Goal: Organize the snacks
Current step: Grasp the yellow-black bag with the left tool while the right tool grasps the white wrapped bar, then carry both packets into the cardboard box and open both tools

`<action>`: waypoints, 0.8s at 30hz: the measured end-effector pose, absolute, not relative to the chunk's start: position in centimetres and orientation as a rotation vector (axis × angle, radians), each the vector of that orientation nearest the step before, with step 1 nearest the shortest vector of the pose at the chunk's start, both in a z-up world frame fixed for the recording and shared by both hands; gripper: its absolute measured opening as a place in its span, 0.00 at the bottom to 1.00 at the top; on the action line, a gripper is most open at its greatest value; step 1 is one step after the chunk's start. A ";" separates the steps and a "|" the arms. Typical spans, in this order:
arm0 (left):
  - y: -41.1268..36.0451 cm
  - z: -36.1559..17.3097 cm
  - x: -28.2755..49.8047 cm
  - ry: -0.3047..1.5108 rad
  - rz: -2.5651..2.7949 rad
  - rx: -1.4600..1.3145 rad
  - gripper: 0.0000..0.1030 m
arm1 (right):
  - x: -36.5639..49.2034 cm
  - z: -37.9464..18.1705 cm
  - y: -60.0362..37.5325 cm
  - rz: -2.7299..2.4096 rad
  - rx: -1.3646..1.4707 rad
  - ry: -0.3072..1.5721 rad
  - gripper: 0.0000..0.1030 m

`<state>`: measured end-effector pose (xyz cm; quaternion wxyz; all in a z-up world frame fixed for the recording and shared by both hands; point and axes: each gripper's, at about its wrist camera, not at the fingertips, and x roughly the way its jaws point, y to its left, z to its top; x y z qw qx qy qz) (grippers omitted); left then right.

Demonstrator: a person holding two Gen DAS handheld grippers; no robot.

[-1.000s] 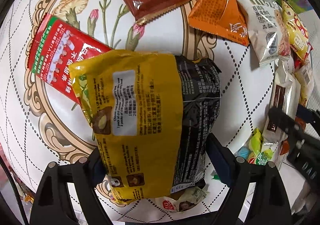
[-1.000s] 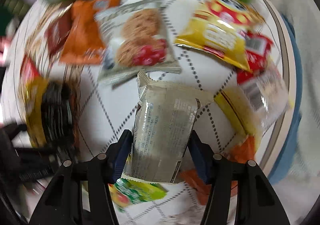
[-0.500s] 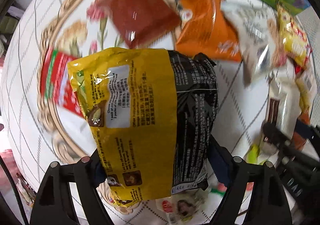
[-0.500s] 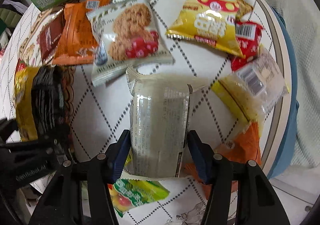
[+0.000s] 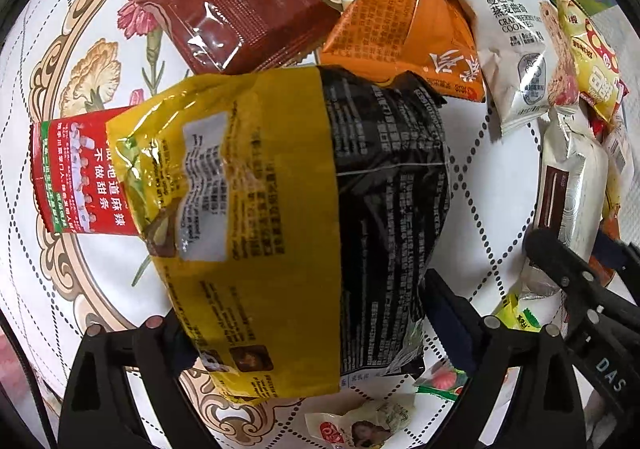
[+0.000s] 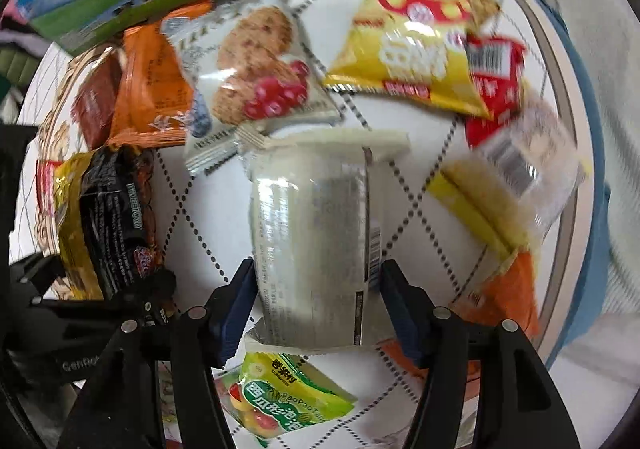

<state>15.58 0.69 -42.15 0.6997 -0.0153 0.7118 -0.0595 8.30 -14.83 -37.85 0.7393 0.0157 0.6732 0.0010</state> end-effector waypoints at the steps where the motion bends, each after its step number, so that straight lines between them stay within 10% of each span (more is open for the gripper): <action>1: 1.1 -42.0 15.1 1.576 -0.129 -0.045 0.91 | 8.1 -37.9 -15.1 -0.004 0.043 1.473 0.63; 24: -0.1 -41.0 11.6 1.494 -0.010 -0.081 0.81 | 5.9 -37.9 -17.6 0.051 0.065 1.422 0.59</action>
